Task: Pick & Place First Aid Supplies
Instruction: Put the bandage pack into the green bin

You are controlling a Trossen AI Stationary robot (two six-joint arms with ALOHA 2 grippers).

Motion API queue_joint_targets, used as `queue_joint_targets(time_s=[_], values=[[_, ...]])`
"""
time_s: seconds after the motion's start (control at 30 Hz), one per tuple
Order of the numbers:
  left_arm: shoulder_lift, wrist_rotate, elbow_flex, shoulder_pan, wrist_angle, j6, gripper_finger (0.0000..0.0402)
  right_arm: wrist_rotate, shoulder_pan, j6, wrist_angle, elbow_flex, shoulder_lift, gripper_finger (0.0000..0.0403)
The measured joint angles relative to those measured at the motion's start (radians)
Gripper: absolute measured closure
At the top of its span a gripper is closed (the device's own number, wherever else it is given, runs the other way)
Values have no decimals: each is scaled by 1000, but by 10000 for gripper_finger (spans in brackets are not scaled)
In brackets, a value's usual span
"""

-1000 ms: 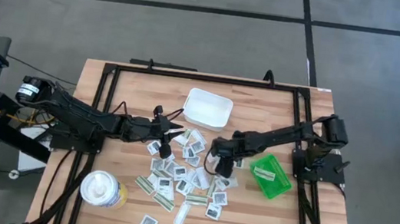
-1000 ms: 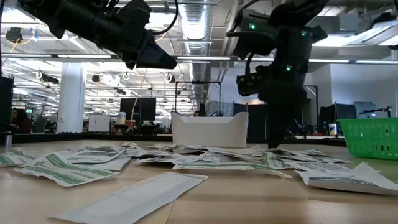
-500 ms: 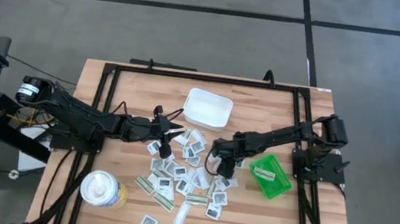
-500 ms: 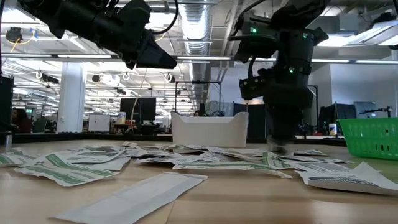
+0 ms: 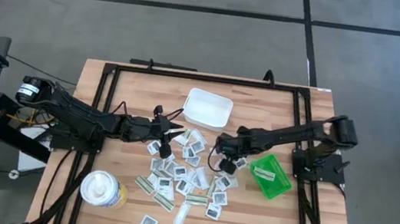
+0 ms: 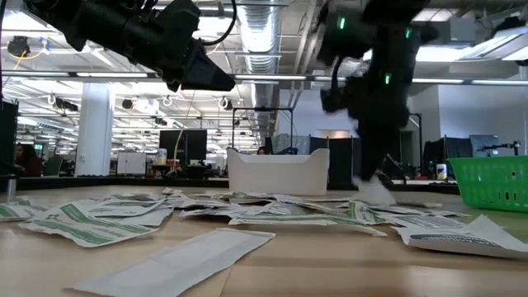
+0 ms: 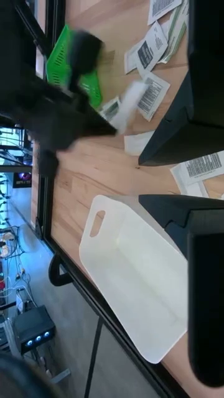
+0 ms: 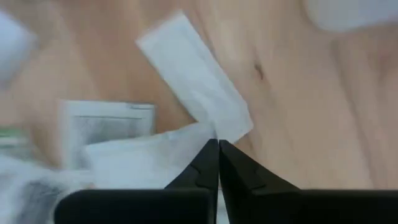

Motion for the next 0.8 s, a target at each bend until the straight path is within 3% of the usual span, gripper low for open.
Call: queue_joint_targets(time_s=[0.13, 0.27, 0.47, 0.8], values=[[0, 0, 0, 0, 0, 0, 316, 1, 38, 31, -128, 23, -90, 401], [0, 0, 0, 0, 0, 0, 316, -4, 90, 172, -330, 44, -179, 402], [0, 0, 0, 0, 0, 0, 316, -111, 204, 380, -612, 42, -256, 402], [0, 0, 0, 0, 2, 0, 316, -80, 343, 477, -605, -70, -234, 385]])
